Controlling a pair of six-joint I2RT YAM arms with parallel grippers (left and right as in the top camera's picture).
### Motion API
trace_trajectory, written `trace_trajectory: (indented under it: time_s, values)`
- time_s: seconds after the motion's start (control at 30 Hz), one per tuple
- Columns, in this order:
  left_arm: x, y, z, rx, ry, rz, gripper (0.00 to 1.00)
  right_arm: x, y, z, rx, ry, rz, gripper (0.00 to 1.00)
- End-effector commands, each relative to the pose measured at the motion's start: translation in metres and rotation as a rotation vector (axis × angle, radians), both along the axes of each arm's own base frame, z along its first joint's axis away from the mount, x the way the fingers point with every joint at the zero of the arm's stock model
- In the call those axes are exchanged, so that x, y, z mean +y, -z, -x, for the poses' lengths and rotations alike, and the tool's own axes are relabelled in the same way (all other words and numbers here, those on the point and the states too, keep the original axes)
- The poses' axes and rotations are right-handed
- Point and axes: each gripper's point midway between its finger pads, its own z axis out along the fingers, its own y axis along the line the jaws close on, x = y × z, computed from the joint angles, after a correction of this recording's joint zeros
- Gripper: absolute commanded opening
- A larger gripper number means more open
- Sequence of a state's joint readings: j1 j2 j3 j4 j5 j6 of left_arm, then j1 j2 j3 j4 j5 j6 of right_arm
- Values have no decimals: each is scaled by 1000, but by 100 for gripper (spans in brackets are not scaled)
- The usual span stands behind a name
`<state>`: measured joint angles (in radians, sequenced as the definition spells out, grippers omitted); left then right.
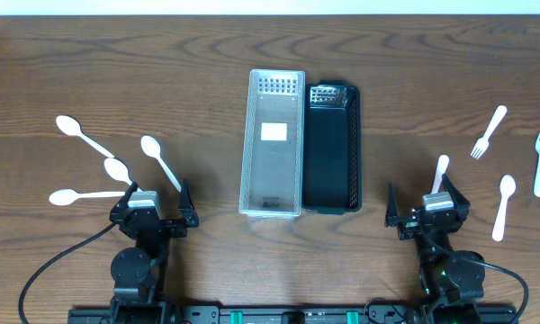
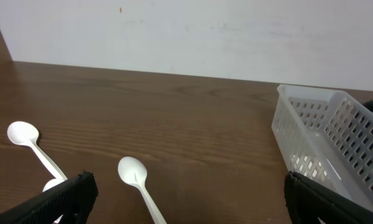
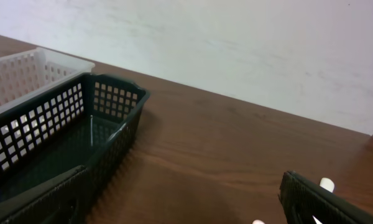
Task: Pack container
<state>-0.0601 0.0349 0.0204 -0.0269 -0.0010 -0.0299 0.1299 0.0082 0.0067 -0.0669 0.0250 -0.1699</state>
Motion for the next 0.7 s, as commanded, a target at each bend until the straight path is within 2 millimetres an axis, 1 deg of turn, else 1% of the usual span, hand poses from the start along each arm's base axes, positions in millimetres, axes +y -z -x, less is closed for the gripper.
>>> trace_trajectory:
  time_s: [0.0, 0.23, 0.37, 0.5, 0.53, 0.63, 0.67]
  values:
    - [5, 19, 1, 62, -32, 0, 98, 3, 2, 0, 6, -16, 14, 99]
    - [5, 19, 1, 62, -32, 0, 98, 3, 2, 0, 8, -16, 4, 99]
    - [5, 19, 1, 62, -32, 0, 98, 3, 1, 0, 15, -8, -101, 99]
    - [5, 19, 1, 62, -32, 0, 98, 3, -8, 0, -8, -3, -239, 99]
    - [5, 19, 1, 62, -32, 0, 98, 3, -8, 0, -1, 0, -278, 99]
    - [5, 18, 1, 56, -32, 0, 98, 3, 4, 1, 60, 14, -371, 99]
    - [5, 18, 1, 57, -32, 1, 98, 3, 4, 0, 65, 16, -387, 99]
